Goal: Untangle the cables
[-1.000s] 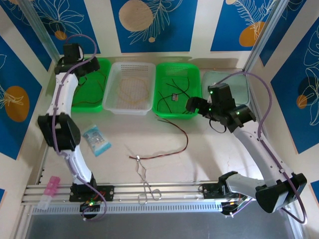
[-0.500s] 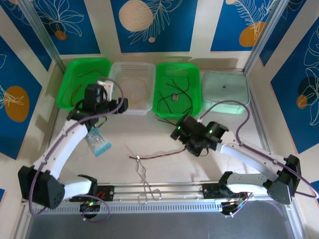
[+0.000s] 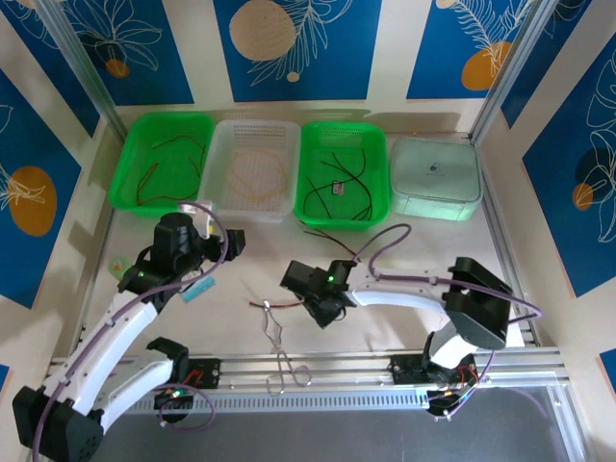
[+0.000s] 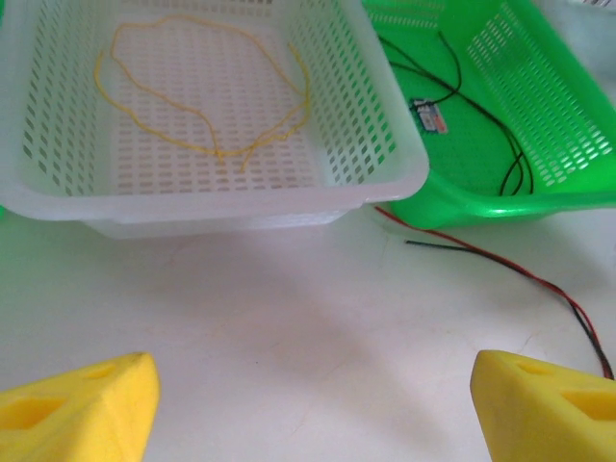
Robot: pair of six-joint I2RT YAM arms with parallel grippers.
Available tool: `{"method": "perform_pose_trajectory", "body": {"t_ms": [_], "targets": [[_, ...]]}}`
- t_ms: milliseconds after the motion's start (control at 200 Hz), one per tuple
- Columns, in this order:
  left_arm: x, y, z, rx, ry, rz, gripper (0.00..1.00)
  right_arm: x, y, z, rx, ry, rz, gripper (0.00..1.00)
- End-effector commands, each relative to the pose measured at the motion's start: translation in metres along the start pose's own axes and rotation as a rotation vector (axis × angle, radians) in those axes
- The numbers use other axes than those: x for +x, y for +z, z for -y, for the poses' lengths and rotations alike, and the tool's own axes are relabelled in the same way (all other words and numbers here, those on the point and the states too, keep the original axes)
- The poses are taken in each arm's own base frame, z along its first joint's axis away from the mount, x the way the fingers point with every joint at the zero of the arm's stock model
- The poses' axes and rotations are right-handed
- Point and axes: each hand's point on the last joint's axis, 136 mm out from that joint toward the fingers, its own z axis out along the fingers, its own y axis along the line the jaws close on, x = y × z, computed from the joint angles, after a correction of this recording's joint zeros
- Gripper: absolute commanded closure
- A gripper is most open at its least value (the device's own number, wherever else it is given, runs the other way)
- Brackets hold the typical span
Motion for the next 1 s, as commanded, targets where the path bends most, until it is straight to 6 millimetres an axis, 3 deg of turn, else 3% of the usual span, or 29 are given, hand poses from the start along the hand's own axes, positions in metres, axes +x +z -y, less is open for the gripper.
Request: {"method": "perform_pose_trajectory", "body": {"t_ms": [0,270,445,590,835,996], "targets": [[0.011,-0.007,0.000,0.003,0.023,-0.015,0.16,0.014,0.014,-0.022,-0.046,0.500,-0.045,0.43],[0.021,-0.017,0.003,0.030,0.019,-0.020,0.16,0.034,0.042,-0.040,0.010,0.548,-0.084,0.49],[0.018,-0.022,0.003,0.027,0.033,-0.013,0.16,0.036,0.051,-0.034,0.064,0.586,-0.066,0.57],[0.017,-0.024,0.003,0.025,0.040,-0.013,0.16,0.033,0.057,-0.031,0.082,0.618,-0.053,0.64],[0.017,-0.027,0.002,0.016,0.048,-0.015,0.16,0.021,0.062,-0.019,0.173,0.682,0.019,0.67],[0.014,-0.032,0.002,0.009,0.056,-0.005,0.16,0.017,0.070,-0.028,0.174,0.722,0.009,0.68]]}}
